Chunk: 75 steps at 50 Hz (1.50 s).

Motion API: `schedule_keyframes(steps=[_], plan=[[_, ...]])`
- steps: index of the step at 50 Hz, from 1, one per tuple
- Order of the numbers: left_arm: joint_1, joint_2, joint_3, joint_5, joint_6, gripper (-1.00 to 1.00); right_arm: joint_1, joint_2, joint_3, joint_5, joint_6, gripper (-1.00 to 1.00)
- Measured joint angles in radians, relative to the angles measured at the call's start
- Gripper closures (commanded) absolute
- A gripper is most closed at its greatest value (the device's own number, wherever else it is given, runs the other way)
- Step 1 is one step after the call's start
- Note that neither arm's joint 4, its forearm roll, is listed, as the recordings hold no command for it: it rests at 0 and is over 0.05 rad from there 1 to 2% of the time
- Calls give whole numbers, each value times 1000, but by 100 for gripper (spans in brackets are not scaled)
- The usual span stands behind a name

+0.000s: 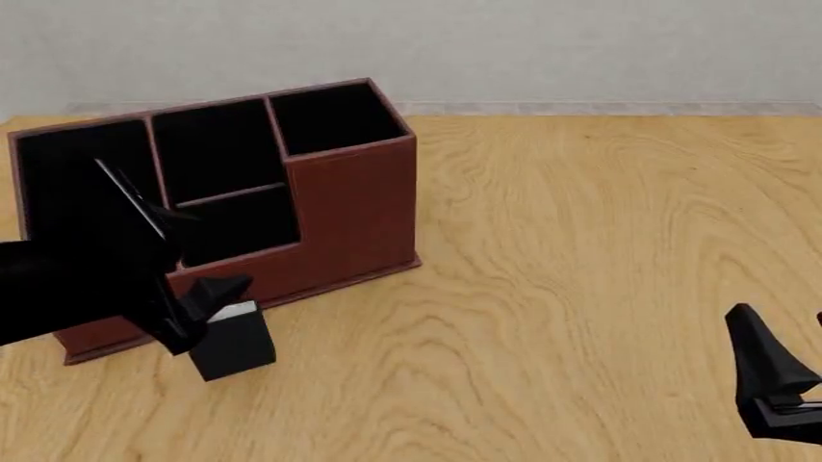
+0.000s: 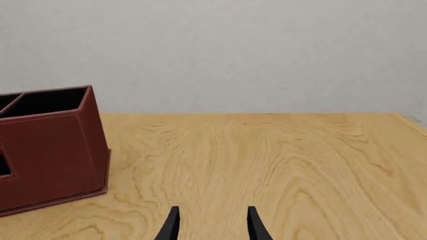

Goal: Pick up the book and place it in the left compartment of the caddy.

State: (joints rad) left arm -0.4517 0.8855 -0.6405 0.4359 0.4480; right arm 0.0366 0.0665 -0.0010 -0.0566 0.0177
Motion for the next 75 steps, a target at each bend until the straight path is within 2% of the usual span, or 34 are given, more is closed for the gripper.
schedule_keyframes(steps=[75], plan=[[82,174,166,-250,-12,-100,5,5,-1,-2,-17,-100]])
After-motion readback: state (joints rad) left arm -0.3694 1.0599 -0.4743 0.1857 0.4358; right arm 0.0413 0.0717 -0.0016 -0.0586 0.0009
